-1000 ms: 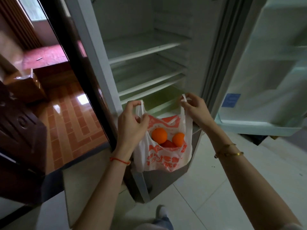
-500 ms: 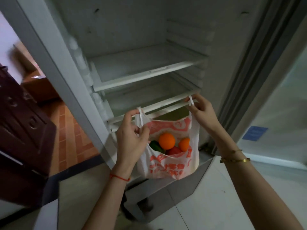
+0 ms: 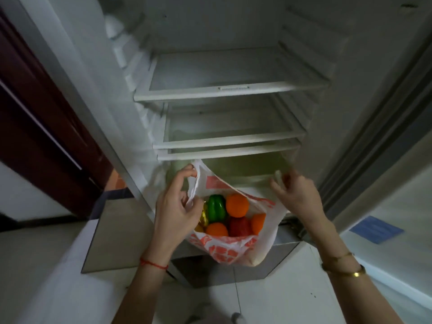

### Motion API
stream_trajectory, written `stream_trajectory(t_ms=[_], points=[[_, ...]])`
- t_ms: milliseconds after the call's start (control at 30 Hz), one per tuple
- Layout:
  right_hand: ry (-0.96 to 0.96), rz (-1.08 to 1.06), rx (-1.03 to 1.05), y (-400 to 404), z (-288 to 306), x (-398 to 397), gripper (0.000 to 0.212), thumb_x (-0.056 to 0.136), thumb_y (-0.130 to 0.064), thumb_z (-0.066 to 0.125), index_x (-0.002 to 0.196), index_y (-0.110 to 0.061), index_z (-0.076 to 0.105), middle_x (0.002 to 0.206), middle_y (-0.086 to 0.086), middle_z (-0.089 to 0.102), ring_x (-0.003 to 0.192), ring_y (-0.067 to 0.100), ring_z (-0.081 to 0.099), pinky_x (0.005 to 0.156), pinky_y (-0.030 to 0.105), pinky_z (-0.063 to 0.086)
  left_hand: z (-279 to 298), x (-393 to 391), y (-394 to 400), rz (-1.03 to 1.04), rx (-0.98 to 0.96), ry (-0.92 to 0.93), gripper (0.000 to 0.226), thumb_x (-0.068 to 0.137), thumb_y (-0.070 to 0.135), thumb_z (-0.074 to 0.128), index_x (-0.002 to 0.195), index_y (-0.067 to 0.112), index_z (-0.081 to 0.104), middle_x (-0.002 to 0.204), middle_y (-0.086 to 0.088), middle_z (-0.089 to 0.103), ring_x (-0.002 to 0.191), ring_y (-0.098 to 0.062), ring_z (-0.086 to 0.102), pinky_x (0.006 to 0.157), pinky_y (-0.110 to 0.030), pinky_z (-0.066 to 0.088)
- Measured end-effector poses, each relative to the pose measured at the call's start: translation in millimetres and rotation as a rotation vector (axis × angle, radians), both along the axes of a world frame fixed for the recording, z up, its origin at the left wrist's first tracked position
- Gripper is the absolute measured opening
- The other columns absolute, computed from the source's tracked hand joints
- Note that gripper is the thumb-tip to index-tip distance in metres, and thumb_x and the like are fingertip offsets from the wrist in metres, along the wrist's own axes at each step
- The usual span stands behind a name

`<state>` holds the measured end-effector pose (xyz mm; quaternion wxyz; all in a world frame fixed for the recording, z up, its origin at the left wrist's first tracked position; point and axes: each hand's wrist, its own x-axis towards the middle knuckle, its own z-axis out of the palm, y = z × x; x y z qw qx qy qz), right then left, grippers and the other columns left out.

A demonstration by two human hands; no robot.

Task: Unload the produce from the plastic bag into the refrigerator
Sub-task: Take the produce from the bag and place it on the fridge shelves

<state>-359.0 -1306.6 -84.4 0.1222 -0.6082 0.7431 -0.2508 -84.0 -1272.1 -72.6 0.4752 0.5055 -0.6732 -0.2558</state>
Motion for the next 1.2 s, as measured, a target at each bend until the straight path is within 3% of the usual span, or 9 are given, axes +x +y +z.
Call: stream_trajectory(t_ms=[167, 300, 367, 533, 633, 733, 900, 1000, 1200], points=[[-0.14, 0.055, 0.089, -5.3, -12.5, -10.5, 0.025, 0.094, -0.027, 0.057, 0.085, -0.005, 0.054, 0.063, 0.0, 0.051, 0.066, 0.029, 0.053, 0.057, 0.029, 0.035, 5.3, -18.4, 10.8, 0.083, 0.0, -0.056, 0.047, 0.082, 0.003, 0.058, 0.12, 0.028, 0.048, 0.132, 0.021, 0.052, 0.058, -0.031, 0.06, 0.047, -0.047, 0.05], [-0.37, 0.021, 0.084, -17.4, 2.2, -10.0, 0.031, 0.101, -0.029, 0.046, 0.088, -0.003, 0.057, 0.063, -0.002, 0.056, 0.067, 0.024, 0.059, 0.055, 0.028, 0.039, 12.8, -21.9, 0.7, 0.12, 0.043, 0.026, 0.05, 0.085, 0.0, 0.056, 0.122, 0.034, 0.048, 0.095, 0.001, 0.063, 0.068, -0.044, 0.062, 0.043, -0.056, 0.049], [-0.499, 0.016, 0.027, -23.9, 17.6, -5.1, 0.024, 0.101, -0.026, 0.041, 0.093, -0.006, 0.054, 0.068, 0.0, 0.063, 0.072, 0.023, 0.065, 0.069, 0.035, 0.049, 21.3, -24.5, -5.1, 0.132, 0.058, 0.057, 0.049, 0.087, -0.002, 0.054, 0.121, 0.032, 0.047, 0.093, 0.023, 0.063, 0.074, -0.039, 0.066, 0.044, -0.053, 0.051], [-0.568, 0.078, -0.1, -38.8, 50.9, 13.0, 0.026, 0.09, -0.033, 0.037, 0.085, -0.015, 0.054, 0.088, 0.014, 0.069, 0.08, 0.033, 0.067, 0.075, 0.047, 0.055, 34.2, -19.0, -29.7, 0.14, 0.097, 0.097, 0.053, 0.086, -0.007, 0.051, 0.128, 0.025, 0.044, 0.128, 0.018, 0.052, 0.127, -0.004, 0.049, 0.093, -0.022, 0.05], [-0.632, 0.162, -0.159, -43.3, 69.5, 22.1, 0.025, 0.095, -0.024, 0.036, 0.085, -0.012, 0.055, 0.083, 0.02, 0.068, 0.054, 0.029, 0.065, 0.05, 0.038, 0.053, 42.8, -16.2, -40.3, 0.158, 0.109, 0.073, 0.052, 0.087, -0.007, 0.051, 0.126, 0.027, 0.043, 0.125, 0.016, 0.05, 0.118, 0.002, 0.049, 0.078, 0.0, 0.043], [-0.672, 0.234, -0.191, -48.8, 78.3, 28.0, 0.026, 0.098, -0.018, 0.035, 0.079, -0.015, 0.053, 0.082, 0.03, 0.062, 0.04, 0.022, 0.048, 0.038, 0.025, 0.034, 47.3, -14.8, -40.9, 0.159, 0.087, 0.099, 0.053, 0.088, -0.009, 0.05, 0.13, 0.022, 0.042, 0.127, 0.014, 0.048, 0.105, 0.018, 0.048, 0.071, 0.002, 0.043], [-0.861, 0.311, -0.121, -58.6, 78.3, 25.0, 0.032, 0.098, -0.013, 0.038, 0.074, -0.017, 0.059, 0.058, 0.013, 0.038, 0.038, 0.012, 0.033, 0.037, 0.019, 0.022, 44.9, -10.1, -31.4, 0.16, 0.012, 0.105, 0.059, 0.086, -0.013, 0.051, 0.135, 0.017, 0.038, 0.118, 0.021, 0.048, 0.097, 0.019, 0.054, 0.068, -0.004, 0.048], [-0.83, 0.285, -0.081, -60.0, 63.0, 14.8, 0.026, 0.096, -0.012, 0.04, 0.086, 0.002, 0.059, 0.045, -0.004, 0.037, 0.035, 0.009, 0.031, 0.039, 0.018, 0.022, 31.3, -10.8, -21.0, 0.145, 0.042, 0.096, 0.063, 0.087, -0.014, 0.052, 0.135, 0.022, 0.034, 0.114, 0.027, 0.044, 0.084, 0.022, 0.056, 0.063, -0.026, 0.058], [-0.563, 0.188, -0.001, -39.1, 28.0, -10.5, 0.031, 0.093, -0.024, 0.041, 0.083, -0.006, 0.065, 0.064, -0.001, 0.054, 0.062, 0.016, 0.049, 0.057, 0.029, 0.036, 3.7, -16.8, -0.9, 0.118, 0.111, 0.129, 0.065, 0.087, -0.017, 0.051, 0.142, 0.011, 0.03, 0.116, 0.025, 0.044, 0.093, 0.028, 0.052, 0.068, -0.005, 0.05]])
